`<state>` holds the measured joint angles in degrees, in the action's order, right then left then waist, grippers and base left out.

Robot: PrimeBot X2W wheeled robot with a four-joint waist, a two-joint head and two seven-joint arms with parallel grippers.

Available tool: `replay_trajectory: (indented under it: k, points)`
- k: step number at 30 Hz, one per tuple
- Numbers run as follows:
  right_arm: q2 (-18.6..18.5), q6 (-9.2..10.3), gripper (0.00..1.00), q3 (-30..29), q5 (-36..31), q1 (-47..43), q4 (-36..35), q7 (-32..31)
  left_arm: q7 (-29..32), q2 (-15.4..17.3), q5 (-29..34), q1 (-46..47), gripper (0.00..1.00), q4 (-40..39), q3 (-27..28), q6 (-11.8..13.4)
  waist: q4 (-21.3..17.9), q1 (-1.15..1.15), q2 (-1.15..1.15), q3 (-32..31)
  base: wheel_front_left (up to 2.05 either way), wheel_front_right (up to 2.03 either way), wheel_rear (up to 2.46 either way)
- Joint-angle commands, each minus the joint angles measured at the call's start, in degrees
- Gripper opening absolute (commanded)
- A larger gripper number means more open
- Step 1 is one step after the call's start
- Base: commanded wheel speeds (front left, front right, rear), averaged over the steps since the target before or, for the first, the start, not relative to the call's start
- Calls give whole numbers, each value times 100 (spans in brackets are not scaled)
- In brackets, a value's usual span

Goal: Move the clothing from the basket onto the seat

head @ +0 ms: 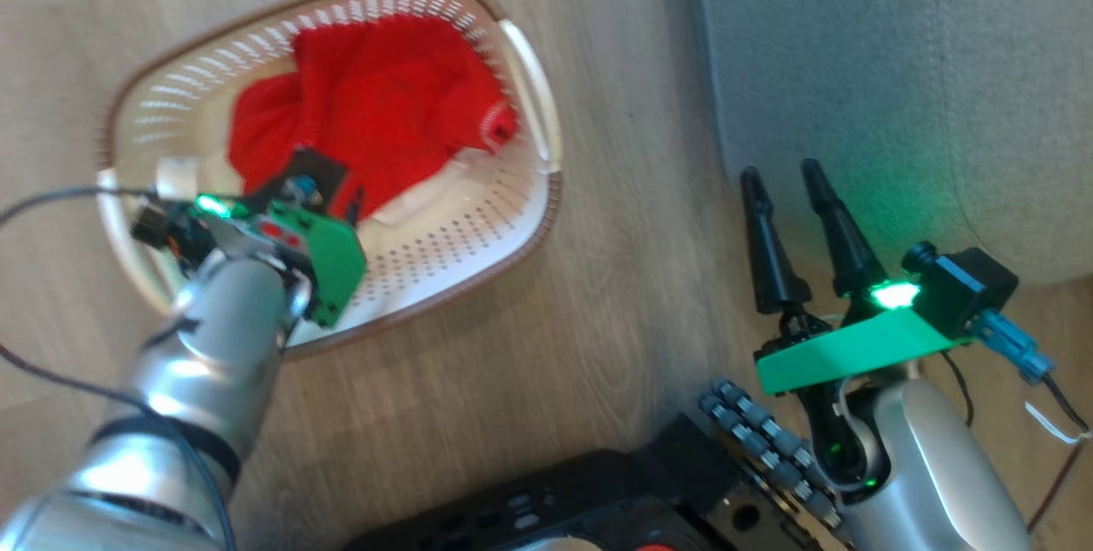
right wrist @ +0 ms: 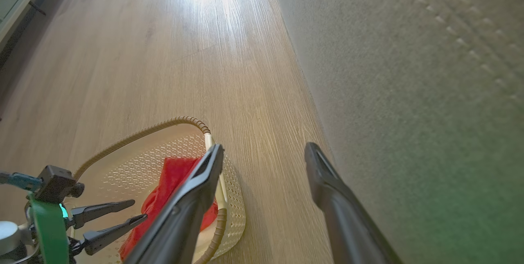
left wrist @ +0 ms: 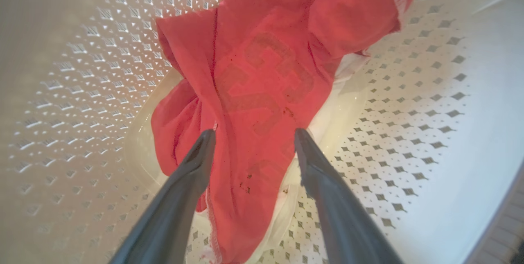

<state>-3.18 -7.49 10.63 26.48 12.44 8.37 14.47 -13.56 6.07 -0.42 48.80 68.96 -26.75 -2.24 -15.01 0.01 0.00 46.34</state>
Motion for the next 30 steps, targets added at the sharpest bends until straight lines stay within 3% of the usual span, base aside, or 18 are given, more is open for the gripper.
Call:
replay_trajectory:
  k: [1,9,15,22,30]
  points:
    - [27,0,100,189,51,-74,-179,52,11,175,51,64,100,28,56,55,-282,-1,0,285,0,0,0]
    - [29,0,100,400,184,44,-536,52,443,491,66,567,100,398,35,313,-567,-1,0,667,0,0,0]
    - [30,0,100,573,166,-69,-869,52,835,659,82,839,100,469,-48,356,-645,-1,0,826,0,0,0]
    - [30,0,100,712,156,-166,-1103,52,1324,661,112,1025,100,491,-142,596,-688,-1,0,927,0,0,0]
    - [30,0,100,724,111,-395,-1389,52,1710,658,326,1226,100,498,-463,641,-693,-1,0,1021,0,0,0]
